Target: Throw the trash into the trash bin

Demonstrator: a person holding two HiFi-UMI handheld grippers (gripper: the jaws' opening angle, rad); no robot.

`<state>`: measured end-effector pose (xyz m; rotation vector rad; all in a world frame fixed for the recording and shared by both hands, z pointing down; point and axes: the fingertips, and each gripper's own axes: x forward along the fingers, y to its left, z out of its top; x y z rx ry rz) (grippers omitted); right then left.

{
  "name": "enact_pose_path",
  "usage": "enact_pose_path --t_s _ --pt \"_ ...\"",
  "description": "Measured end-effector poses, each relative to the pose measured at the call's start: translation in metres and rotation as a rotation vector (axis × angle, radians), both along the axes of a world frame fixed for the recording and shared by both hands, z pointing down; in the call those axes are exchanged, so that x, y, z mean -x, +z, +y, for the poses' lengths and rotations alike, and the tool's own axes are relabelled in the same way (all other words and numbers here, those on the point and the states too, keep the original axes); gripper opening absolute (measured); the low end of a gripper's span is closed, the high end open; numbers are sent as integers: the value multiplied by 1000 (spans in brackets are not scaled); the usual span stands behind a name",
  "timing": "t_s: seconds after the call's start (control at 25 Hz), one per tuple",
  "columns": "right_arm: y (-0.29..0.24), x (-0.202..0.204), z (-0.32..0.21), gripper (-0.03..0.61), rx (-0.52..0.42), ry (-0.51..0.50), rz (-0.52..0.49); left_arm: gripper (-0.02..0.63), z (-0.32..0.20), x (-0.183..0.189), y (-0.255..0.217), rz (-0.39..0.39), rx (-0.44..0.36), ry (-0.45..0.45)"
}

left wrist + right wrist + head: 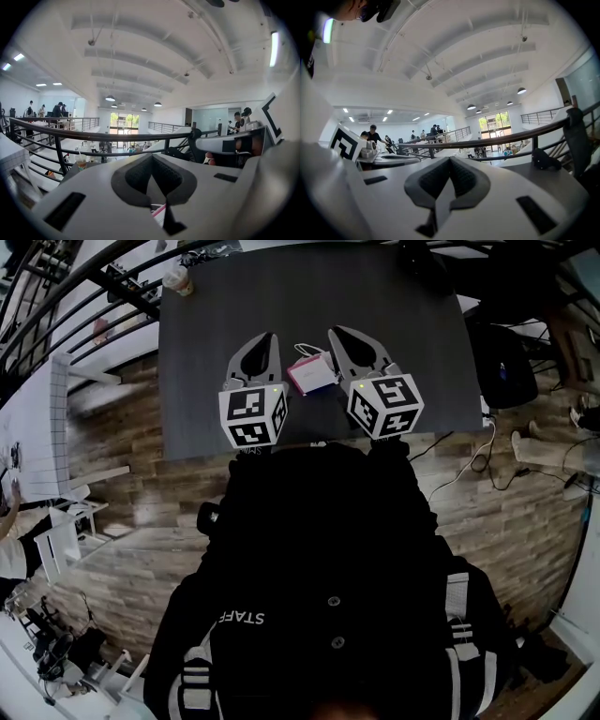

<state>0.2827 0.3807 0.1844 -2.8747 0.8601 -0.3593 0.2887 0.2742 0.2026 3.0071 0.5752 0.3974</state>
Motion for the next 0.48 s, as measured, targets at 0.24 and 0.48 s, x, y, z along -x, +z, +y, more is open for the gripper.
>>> enact_pose_path --t_s 0.24,0.48 --pt "15 -7 10 15 12 16 -38 0 0 -3 18 -39 -5 0" --pt "36 -9 20 15 18 18 -91 0 20 -3 59 -130 -65 112"
